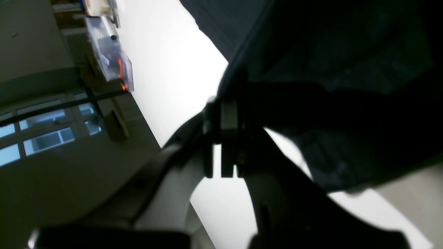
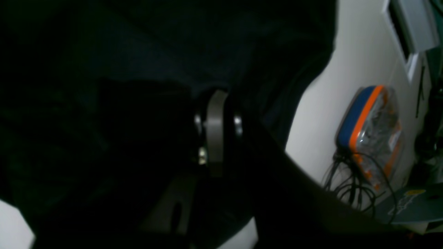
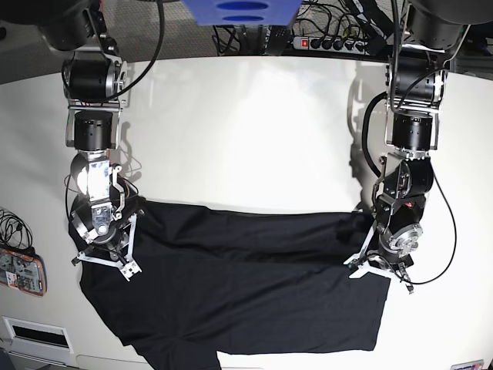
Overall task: Fold the T-shirt properly
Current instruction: 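Lower the held shoulder edge onto the shirt body with both grippers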
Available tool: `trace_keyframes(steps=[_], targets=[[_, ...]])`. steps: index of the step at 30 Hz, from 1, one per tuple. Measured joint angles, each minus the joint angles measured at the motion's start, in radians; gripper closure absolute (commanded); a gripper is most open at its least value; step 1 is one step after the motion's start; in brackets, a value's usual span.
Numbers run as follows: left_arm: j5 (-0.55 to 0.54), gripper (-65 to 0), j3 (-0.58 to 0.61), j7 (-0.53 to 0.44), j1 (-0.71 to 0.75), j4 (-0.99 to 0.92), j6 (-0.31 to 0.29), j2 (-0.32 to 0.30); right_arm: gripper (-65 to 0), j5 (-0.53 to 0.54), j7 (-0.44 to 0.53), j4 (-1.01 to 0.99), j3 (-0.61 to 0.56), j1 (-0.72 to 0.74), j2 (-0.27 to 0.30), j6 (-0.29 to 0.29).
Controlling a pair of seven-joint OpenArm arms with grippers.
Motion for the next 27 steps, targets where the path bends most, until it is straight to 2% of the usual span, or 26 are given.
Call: trace_keyframes(steps=[17, 18, 23, 25, 27], targets=[[0.0, 0.0, 0.0, 0.0, -0.017, 0.0, -0.003, 0.0, 0.0, 0.004, 0.0, 0.0, 0.006, 0.006, 0.0, -0.001], [0.001, 0.0, 0.0, 0.0, -0.016, 0.0, -0.003, 0.0, -2.1, 0.006, 0.001, 0.0, 0.006, 0.006, 0.0, -0.001], [0.001, 0.0, 0.0, 0.001, -0.006, 0.0, -0.003, 0.0, -38.7, 0.006, 0.0, 0.0, 0.006, 0.006, 0.0, -0.001], [0.001, 0.0, 0.0, 0.0, -0.002, 0.0, -0.003, 0.0, -48.7, 0.007, 0.0, 0.0, 0.007, 0.008, -0.002, -0.004], [0.004, 0.0, 0.0, 0.0, 0.003, 0.0, 0.0, 0.0, -55.6, 0.008, -0.003, -0.002, 0.007, 0.024, -0.005, -0.041]])
